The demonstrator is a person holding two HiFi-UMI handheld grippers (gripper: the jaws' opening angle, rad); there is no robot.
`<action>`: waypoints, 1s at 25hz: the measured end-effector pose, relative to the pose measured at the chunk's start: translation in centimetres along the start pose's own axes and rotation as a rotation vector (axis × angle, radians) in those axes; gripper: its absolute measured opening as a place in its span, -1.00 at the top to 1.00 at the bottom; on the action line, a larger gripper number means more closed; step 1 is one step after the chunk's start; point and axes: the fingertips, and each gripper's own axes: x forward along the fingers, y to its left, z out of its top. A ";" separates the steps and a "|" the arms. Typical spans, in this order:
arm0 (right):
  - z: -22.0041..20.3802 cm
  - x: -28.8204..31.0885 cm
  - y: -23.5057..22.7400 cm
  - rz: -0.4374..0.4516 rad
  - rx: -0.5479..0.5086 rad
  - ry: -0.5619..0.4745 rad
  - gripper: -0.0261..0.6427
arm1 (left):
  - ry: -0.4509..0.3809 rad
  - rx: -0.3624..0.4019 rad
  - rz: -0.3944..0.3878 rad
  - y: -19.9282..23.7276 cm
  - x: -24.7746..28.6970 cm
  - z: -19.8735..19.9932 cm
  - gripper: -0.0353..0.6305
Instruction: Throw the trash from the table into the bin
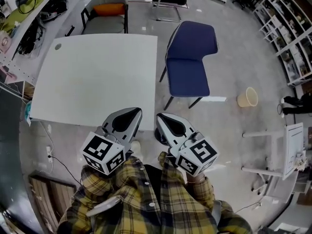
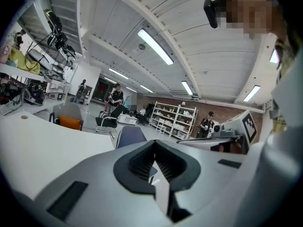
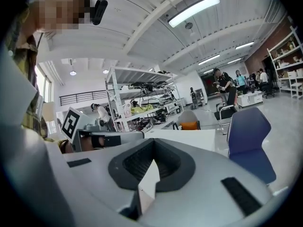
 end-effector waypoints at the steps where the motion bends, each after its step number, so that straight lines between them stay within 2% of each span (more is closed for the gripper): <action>1: 0.0 0.0 0.0 -0.003 -0.003 0.005 0.93 | -0.002 -0.001 -0.012 -0.2 0.1 0.2 0.87; 7: -0.8 0.9 0.1 -0.006 -0.015 0.039 0.93 | 0.006 -0.013 -0.051 -0.2 0.5 -0.1 0.87; 25: -0.9 2.2 1.0 0.000 -0.012 0.037 0.93 | 0.007 -0.018 -0.046 1.1 -0.6 -0.3 0.87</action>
